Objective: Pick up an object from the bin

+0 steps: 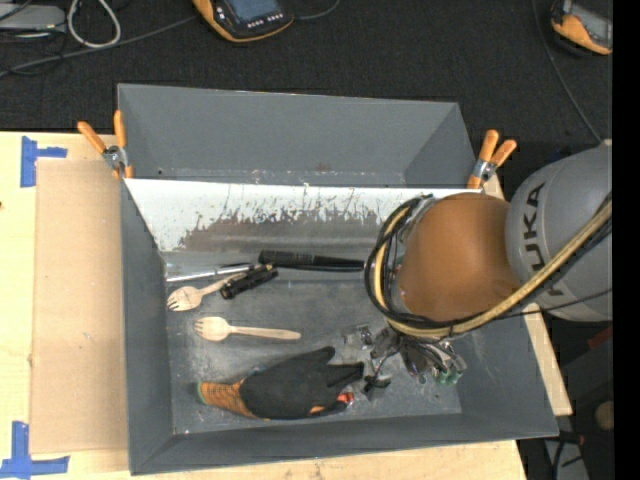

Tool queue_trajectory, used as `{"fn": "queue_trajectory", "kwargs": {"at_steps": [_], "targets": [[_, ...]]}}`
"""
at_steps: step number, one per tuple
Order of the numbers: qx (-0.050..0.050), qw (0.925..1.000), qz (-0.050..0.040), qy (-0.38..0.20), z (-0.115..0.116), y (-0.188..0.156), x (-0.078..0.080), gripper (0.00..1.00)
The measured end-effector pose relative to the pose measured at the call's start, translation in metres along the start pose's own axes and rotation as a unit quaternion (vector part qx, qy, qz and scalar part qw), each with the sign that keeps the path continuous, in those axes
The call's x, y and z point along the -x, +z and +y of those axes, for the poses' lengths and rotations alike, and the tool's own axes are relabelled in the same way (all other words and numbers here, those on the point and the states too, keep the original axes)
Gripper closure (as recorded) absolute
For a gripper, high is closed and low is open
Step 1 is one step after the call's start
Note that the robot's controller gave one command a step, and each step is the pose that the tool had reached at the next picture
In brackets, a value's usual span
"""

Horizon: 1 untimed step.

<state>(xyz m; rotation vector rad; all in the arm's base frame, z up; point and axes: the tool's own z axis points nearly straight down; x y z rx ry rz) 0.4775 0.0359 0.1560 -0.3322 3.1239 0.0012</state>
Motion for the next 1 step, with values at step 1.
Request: {"fn": "queue_trajectory", "kwargs": {"at_steps": [1], "targets": [[0.000, 0.9990, -0.0024, -0.045, 0.0101, -0.0804, 0.0008, 1.00]]}}
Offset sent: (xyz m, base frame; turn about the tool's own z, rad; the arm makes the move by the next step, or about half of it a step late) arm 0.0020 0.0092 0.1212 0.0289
